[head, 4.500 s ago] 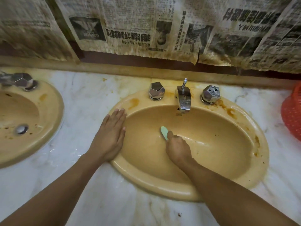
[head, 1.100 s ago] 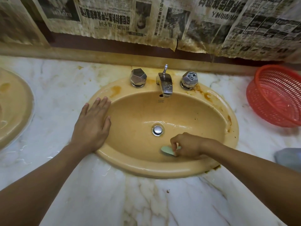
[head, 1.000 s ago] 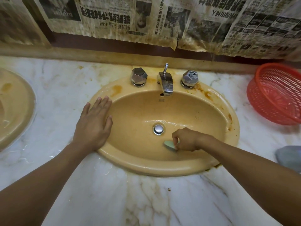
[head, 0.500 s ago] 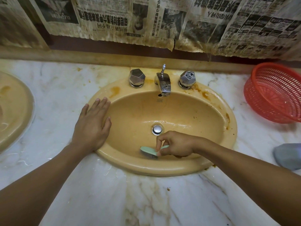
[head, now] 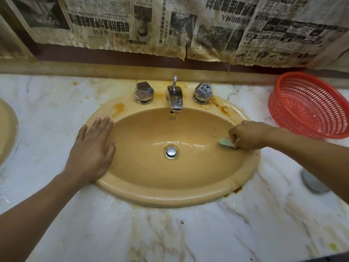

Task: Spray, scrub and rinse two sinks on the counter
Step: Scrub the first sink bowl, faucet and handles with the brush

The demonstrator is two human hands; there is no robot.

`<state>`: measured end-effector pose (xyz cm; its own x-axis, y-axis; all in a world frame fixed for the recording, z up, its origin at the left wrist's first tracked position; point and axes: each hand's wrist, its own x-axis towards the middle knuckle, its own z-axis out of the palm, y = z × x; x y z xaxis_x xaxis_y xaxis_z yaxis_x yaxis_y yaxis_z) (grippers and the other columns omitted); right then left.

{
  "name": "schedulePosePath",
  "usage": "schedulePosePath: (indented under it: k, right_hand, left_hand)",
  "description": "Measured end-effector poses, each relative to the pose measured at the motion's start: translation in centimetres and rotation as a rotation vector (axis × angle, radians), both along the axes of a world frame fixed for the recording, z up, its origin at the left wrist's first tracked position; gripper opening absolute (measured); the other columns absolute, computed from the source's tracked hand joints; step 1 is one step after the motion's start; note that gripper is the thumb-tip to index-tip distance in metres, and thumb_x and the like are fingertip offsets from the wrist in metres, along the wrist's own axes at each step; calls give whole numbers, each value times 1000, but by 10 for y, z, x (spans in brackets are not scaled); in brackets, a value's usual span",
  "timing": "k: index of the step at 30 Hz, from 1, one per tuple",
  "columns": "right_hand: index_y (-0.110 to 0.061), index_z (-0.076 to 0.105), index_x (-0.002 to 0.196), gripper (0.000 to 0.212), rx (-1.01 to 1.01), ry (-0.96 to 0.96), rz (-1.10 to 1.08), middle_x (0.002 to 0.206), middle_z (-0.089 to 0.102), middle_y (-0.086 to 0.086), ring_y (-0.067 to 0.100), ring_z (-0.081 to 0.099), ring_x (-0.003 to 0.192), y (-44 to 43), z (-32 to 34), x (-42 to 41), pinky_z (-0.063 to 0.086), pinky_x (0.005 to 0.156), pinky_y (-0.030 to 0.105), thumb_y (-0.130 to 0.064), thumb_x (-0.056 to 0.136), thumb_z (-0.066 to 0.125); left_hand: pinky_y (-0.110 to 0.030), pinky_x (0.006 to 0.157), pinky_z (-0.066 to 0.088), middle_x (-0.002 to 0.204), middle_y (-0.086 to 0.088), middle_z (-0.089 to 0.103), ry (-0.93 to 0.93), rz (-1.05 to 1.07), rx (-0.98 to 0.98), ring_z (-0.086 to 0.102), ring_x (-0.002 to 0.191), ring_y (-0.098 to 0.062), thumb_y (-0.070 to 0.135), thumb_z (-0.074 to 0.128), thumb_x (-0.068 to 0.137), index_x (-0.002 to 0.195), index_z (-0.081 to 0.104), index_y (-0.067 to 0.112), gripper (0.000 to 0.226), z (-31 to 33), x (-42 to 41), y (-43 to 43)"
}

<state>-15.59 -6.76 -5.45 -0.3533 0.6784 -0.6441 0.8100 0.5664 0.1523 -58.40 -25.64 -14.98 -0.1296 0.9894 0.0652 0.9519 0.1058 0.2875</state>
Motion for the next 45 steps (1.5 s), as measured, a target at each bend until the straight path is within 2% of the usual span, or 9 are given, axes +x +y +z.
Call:
schedulePosePath:
  k: [3, 6, 13, 17, 21, 25, 30, 38, 45]
  right_hand:
    - [-31, 61, 94, 3, -32, -51, 111, 93, 54, -6, 16, 55, 86, -7, -11, -1, 42, 63, 29, -34, 92, 61]
    - [-30, 60, 92, 2, -14, -30, 138, 92, 57, -6, 17, 56, 86, -7, -15, -5, 49, 69, 33, -32, 92, 60]
    - [-19, 60, 117, 20, 141, -76, 348, 95, 62, 3, 23, 57, 79, -26, -38, -23, 46, 63, 35, -25, 101, 50]
    - [-22, 47, 129, 32, 440, 46, 202, 99, 67, 5, 31, 65, 80, -11, -49, -25, 44, 58, 35, -16, 99, 47]
    - [-22, 47, 128, 26, 350, 125, 209, 99, 64, 1, 30, 54, 72, -20, -74, -31, 39, 57, 35, -20, 102, 43]
    - [-25, 49, 124, 25, 464, 319, 61, 100, 69, -1, 32, 65, 75, -8, -91, -35, 51, 61, 36, -40, 105, 43]
    - [-31, 62, 126, 28, 373, 536, -108, 105, 73, 1, 28, 66, 89, -12, -89, -30, 49, 69, 35, -39, 99, 58]
    - [-27, 48, 130, 30, 381, 210, 84, 94, 67, 4, 27, 57, 74, -12, -64, -21, 45, 60, 34, -25, 100, 45]
    - [-18, 43, 104, 25, 446, 425, -170, 77, 53, -1, 31, 55, 69, -24, -55, -22, 48, 65, 40, -39, 92, 42]
  left_hand:
    - [-41, 129, 9, 171, 0, 16, 36, -89, -9, 9, 159, -17, 49, 25, 97, 162, 25, 13, 74, -1, 0, 7]
    - [-39, 128, 9, 172, 0, 15, 45, -159, -11, 9, 159, -19, 51, 28, 97, 162, 23, 13, 76, 0, 0, 13]
    - [-41, 128, 15, 171, 4, 17, -59, -151, 20, 12, 158, -13, 51, 33, 95, 162, 25, 17, 75, 2, 3, 9]
    - [-41, 128, 16, 171, 6, 18, -63, -147, 20, 10, 158, -10, 51, 33, 96, 163, 25, 17, 75, -1, 1, 8]
    - [-42, 127, 18, 170, 6, 19, -61, -151, 30, 13, 158, -11, 48, 32, 97, 162, 28, 17, 72, -1, 2, 8]
    - [-40, 127, 17, 169, 7, 22, -66, -137, 48, 15, 157, -10, 47, 32, 97, 161, 30, 17, 71, 1, 3, 7]
    - [-34, 127, 13, 169, 9, 22, -74, -134, 47, 15, 157, -7, 46, 35, 97, 161, 31, 18, 70, 3, 4, 8]
    - [-36, 128, 15, 169, 10, 22, -88, -134, 23, 15, 156, -7, 49, 38, 95, 161, 30, 19, 73, 7, 6, 8]
    - [-34, 127, 15, 168, 12, 23, -97, -132, 23, 14, 156, -5, 53, 37, 93, 161, 30, 21, 76, 11, 6, 8]
